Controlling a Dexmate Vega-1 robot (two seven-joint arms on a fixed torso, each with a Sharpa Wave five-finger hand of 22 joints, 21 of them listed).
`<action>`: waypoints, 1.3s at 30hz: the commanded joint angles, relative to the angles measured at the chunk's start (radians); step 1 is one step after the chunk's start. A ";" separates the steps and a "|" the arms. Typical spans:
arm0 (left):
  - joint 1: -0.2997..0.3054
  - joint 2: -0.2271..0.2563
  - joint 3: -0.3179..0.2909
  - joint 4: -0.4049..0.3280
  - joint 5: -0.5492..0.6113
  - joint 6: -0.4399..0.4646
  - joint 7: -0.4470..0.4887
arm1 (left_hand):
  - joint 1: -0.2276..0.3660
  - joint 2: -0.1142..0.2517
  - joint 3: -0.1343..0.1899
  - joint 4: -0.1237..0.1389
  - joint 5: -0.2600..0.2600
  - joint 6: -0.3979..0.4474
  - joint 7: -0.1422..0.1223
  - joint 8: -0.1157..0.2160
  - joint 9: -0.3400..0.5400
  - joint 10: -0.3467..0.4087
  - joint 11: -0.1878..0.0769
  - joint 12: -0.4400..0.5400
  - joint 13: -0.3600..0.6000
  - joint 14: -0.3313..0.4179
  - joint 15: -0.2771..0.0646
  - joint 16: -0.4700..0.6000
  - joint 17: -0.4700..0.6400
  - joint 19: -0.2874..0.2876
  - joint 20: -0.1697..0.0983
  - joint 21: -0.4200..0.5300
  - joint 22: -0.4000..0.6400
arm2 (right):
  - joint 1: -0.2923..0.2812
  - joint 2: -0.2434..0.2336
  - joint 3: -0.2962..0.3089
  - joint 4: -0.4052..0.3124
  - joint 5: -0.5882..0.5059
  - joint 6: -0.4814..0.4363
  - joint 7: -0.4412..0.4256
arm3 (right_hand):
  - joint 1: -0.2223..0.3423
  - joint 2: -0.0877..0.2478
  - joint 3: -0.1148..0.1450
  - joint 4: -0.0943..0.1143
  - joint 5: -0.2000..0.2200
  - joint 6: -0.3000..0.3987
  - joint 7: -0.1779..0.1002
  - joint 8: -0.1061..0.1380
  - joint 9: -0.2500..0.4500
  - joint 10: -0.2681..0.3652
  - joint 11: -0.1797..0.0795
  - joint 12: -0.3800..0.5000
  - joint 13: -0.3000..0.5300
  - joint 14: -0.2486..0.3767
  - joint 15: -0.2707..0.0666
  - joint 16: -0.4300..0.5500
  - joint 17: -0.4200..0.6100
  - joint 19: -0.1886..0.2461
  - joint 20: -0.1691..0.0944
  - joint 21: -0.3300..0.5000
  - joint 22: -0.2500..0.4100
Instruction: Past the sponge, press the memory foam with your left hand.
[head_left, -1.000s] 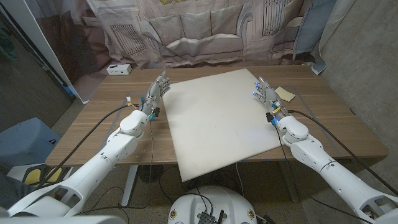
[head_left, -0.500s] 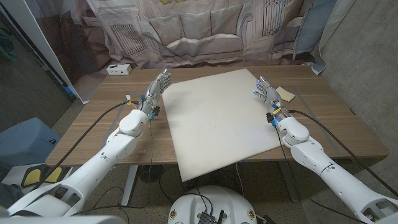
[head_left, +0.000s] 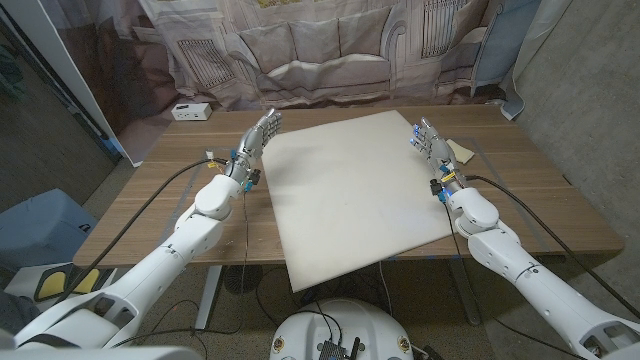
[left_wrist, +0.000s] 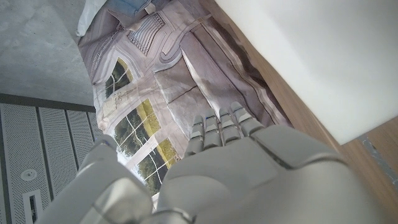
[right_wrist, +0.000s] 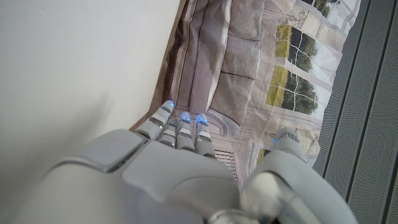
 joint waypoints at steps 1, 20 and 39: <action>-0.017 -0.010 0.017 0.027 0.050 -0.064 -0.008 | 0.013 0.001 0.003 -0.008 0.000 0.011 0.001 0.003 0.003 0.009 0.001 0.005 -0.001 0.012 -0.002 0.002 0.003 0.013 -0.002 -0.004 0.004 | -0.006 -0.012 0.005 -0.018 -0.005 -0.005 0.001 | 0.006 0.002 0.001 -0.008 0.004 0.004 0.000 0.006 0.001 0.008 0.001 0.003 0.000 0.008 0.002 0.004 0.002 0.008 -0.001 0.005 0.001; 0.000 0.008 0.032 -0.011 0.168 -0.112 0.036 | 0.021 0.005 0.004 -0.014 -0.002 0.031 -0.006 0.004 0.003 0.016 -0.005 0.005 -0.010 0.024 -0.007 0.001 0.003 0.006 0.000 -0.012 0.003 | -0.037 -0.020 0.013 -0.064 -0.027 -0.032 -0.056 | 0.015 0.004 0.002 -0.013 0.004 -0.007 0.020 0.000 0.001 0.007 0.001 -0.002 0.001 0.020 0.001 0.006 -0.002 0.029 0.003 0.010 0.001; -0.019 -0.014 0.059 0.036 0.225 -0.194 0.029 | 0.036 0.018 0.009 -0.025 -0.004 0.055 -0.011 -0.001 0.003 0.039 -0.040 0.008 -0.022 0.044 -0.025 -0.001 0.002 0.017 -0.004 -0.016 0.004 | -0.066 -0.029 0.026 -0.100 -0.036 -0.035 -0.083 | 0.023 0.009 0.004 -0.016 0.003 -0.035 0.015 -0.008 0.002 0.000 0.001 -0.008 0.001 0.014 0.007 0.002 -0.004 0.032 0.006 0.008 0.001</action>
